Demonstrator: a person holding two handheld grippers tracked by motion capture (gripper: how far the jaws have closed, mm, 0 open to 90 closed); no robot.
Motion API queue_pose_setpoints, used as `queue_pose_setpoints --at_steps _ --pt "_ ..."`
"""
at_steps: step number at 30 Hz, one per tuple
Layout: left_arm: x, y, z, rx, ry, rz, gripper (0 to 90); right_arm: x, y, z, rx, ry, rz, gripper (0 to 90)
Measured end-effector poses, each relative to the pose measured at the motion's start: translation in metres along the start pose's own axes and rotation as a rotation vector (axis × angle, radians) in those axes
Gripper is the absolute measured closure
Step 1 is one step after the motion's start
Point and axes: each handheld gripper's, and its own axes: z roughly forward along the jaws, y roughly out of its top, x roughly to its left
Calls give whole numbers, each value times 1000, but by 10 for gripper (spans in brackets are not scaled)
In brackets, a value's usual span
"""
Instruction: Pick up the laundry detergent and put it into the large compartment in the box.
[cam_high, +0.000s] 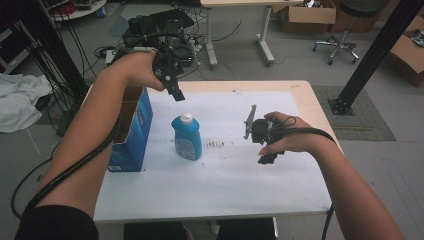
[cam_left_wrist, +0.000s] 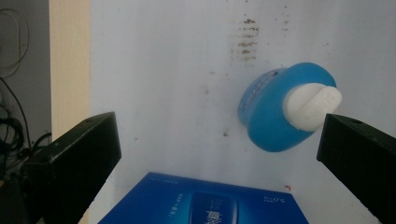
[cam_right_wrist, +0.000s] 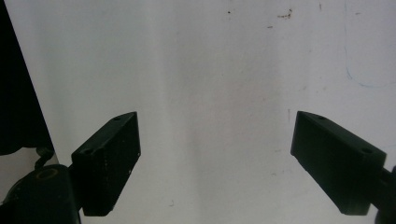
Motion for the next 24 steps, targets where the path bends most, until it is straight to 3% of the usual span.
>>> queue_pose_setpoints --at_steps 11,24 --pt "-20 -8 -5 -4 -11 30 2 5 1 -2 1 -1 -10 160" --pt "-35 -12 7 19 -33 61 1 7 -1 3 -5 0 1 160"
